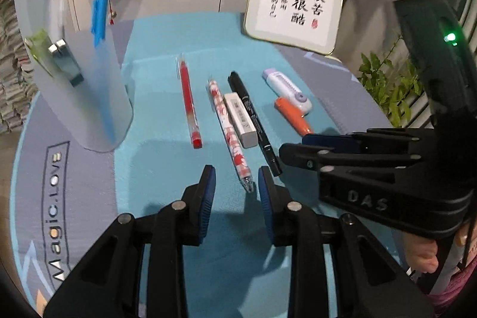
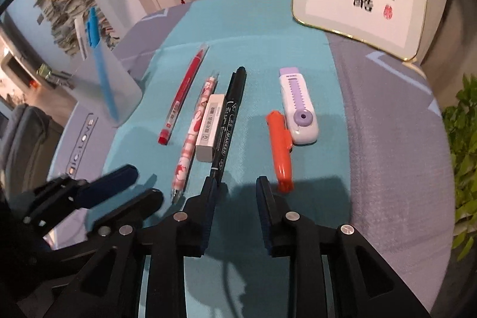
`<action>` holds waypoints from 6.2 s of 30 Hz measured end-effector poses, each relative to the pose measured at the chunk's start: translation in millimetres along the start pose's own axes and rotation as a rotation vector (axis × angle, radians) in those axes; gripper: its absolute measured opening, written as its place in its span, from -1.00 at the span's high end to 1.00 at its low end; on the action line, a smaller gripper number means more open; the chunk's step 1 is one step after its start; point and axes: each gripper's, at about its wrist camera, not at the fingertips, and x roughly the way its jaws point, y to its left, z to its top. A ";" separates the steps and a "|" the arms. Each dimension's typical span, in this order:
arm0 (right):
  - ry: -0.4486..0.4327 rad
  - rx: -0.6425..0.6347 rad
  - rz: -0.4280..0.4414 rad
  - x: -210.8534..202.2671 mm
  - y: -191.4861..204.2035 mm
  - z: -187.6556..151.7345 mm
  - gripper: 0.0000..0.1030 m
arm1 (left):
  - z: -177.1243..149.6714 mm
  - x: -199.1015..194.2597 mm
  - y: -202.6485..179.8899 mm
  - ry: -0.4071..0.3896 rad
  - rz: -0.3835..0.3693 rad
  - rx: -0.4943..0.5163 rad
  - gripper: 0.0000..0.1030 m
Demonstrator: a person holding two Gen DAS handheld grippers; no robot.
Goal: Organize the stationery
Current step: 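Grasp the pink patterned pen with the left gripper while the right gripper grasps the black marker, then lift the pink patterned pen with the left gripper while the right lifts the black marker, then drop the pink pen into the frosted cup with the left gripper while the right drops the black marker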
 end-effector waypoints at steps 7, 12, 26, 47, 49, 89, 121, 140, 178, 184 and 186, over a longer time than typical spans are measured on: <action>-0.020 0.018 0.013 3.5 -4.3 4.4 0.47 | 4.0 15.0 -4.7 0.028 0.010 0.011 0.48; -0.015 0.011 0.009 4.0 -3.5 5.5 0.47 | 6.0 24.1 -4.4 0.042 0.033 0.016 0.63; 0.012 0.011 -0.004 11.4 6.8 7.2 0.46 | -21.9 -4.9 18.4 0.053 0.019 -0.036 0.85; 0.098 -0.119 -0.065 -31.4 -6.0 -62.8 0.82 | -55.4 -31.6 23.5 0.058 0.035 -0.009 0.85; 0.117 -0.129 -0.060 -42.8 -12.2 -82.5 0.82 | -61.2 -34.6 24.2 0.067 0.036 -0.008 0.85; 0.036 -0.133 -0.082 -12.5 -4.8 -37.9 0.23 | -12.2 6.2 20.6 0.100 0.064 0.003 0.38; -0.246 -0.166 -0.040 -124.3 40.9 -21.0 0.73 | 6.6 -123.8 17.7 -0.248 0.070 -0.016 0.79; -0.350 -0.259 0.063 -147.0 132.0 73.3 0.74 | 76.8 -182.0 87.1 -0.507 0.215 -0.151 0.78; -0.138 -0.248 0.084 -35.2 153.2 110.3 0.74 | 85.9 -75.9 146.1 -0.392 0.145 -0.301 0.78; -0.117 -0.244 0.084 -28.9 152.9 106.7 0.74 | 76.4 -73.2 142.8 -0.370 0.139 -0.294 0.77; -0.109 -0.250 0.080 -27.9 154.3 104.8 0.74 | 73.7 -73.4 141.3 -0.360 0.135 -0.291 0.77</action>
